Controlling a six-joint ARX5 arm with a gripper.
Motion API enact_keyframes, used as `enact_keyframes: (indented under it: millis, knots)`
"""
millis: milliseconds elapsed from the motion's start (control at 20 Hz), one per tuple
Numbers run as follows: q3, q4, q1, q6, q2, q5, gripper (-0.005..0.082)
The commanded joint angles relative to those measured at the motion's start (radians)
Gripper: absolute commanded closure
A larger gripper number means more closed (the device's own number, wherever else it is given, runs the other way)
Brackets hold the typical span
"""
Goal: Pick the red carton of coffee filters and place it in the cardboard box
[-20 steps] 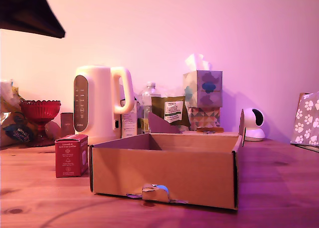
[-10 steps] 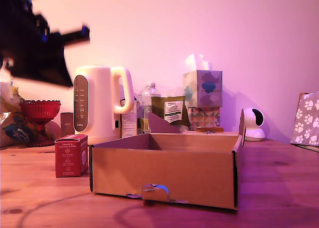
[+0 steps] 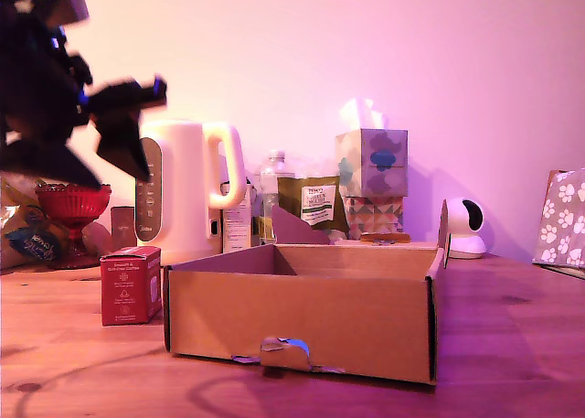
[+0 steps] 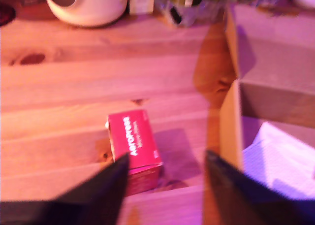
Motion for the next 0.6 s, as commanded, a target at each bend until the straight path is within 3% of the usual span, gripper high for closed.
enact_keyframes:
  millis: [0,300,550]
  knots:
    - [-0.008,0.04,0.016,-0.006,0.05,-0.002,0.0177]
    - [-0.004,0.127,0.061,-0.002,0.171,-0.016,0.0177]
    - [0.021,0.247,0.074,0.039,0.309,0.034,0.0176]
